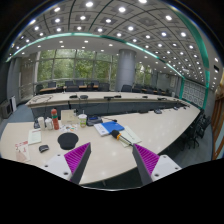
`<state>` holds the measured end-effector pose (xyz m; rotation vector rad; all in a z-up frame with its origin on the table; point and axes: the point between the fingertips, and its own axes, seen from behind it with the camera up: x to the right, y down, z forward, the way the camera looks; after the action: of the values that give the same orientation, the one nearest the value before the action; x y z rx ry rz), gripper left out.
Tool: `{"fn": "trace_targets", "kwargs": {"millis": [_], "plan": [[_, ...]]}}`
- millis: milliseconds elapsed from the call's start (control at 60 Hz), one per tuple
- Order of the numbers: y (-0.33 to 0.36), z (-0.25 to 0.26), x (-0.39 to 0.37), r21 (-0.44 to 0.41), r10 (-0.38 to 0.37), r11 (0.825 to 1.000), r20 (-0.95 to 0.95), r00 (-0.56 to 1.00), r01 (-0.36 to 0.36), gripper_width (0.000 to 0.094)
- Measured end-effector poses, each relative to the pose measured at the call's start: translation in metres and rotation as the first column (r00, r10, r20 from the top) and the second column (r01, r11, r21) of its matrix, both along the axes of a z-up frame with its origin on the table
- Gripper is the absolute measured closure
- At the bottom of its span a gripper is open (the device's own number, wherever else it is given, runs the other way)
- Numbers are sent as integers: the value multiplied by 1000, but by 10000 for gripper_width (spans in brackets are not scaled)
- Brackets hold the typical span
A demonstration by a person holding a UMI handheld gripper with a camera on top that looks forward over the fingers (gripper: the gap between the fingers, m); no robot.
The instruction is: Arrange mouse
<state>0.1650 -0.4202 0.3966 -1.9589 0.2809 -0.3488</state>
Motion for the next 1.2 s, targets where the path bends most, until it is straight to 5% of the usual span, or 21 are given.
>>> {"fn": "trace_targets", "kwargs": {"millis": [183,350,750,983,1200], "plan": [[11,-47,-15,-56,24,998,-17,1000,-25,80],[37,-137,-69,-121,120,985,-30,992,-123,81],[166,-318,-298,-137,312,929,-215,925,-345,75],[266,-369,-413,-135,420,877,-251,872,-461,74],[332,-402,-460,-175,445,854,-246,861,-491,78]]}}
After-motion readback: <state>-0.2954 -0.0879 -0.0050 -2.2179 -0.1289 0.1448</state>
